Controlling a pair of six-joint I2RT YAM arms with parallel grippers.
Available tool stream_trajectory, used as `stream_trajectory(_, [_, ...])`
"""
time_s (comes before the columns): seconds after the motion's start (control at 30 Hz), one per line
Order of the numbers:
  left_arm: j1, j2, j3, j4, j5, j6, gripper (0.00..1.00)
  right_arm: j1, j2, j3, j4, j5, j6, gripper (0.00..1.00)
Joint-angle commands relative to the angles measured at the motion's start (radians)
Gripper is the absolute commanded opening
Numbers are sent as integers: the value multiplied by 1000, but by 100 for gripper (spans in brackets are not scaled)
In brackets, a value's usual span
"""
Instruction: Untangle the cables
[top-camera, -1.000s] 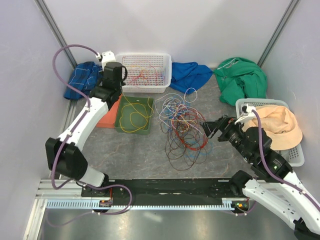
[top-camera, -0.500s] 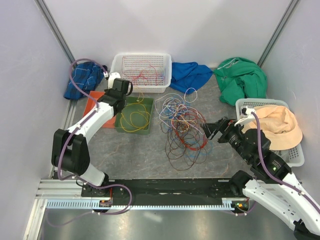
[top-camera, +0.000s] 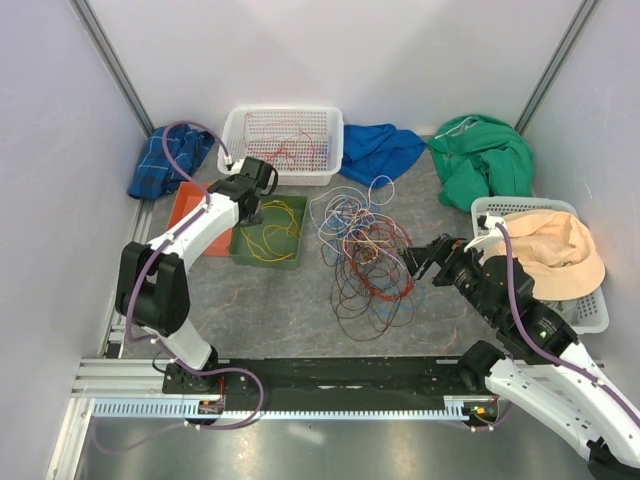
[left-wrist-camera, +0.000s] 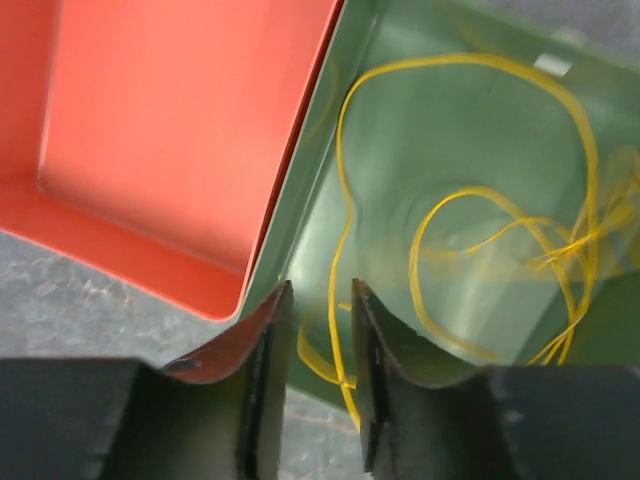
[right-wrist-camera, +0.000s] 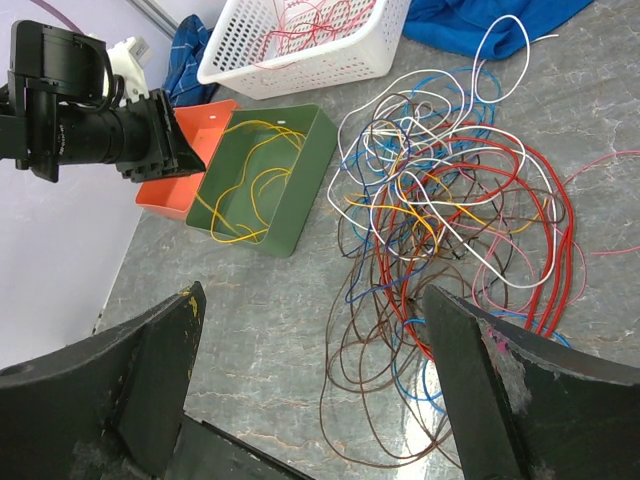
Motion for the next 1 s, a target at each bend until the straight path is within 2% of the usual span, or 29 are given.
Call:
stream_trajectory(0.0, [-1,-8,76,-148,30,-61,50,2,-1,-4,35,8,-5,98])
stream_trajectory(0.03, [-1,-10,84,-165,36,-62,56,2,-3,-6,35,9,-6,98])
stream_trajectory(0.17, [-3,-68,69,-176,99,-85,58,1,11,-21,50,5,-3,98])
stream_trajectory(0.33, [-44,-224,64,-122,182,-93,63,2,28,-47,73,9,-3,98])
stream_trajectory(0.37, [-63,-250,58,-101,189,-92,90,2,38,-65,77,16,-5,98])
stream_trajectory(0.4, [-84,-280,52,-79,211,-88,99,1,45,-76,90,19,-5,98])
stream_trajectory(0.5, [-211,-376,3,57,232,-76,100,2,86,-115,119,22,-2,98])
stream_trajectory(0.53, [-290,-402,-25,93,240,-72,100,2,98,-125,128,19,-2,98])
stream_trajectory(0.73, [-542,-352,-126,300,304,-134,99,2,212,-178,168,16,7,98])
stream_trajectory(0.83, [-609,-288,-218,412,346,-196,97,2,223,-202,167,66,14,98])
stream_trajectory(0.97, [-655,-208,-261,492,360,-259,95,1,195,-254,167,140,23,98])
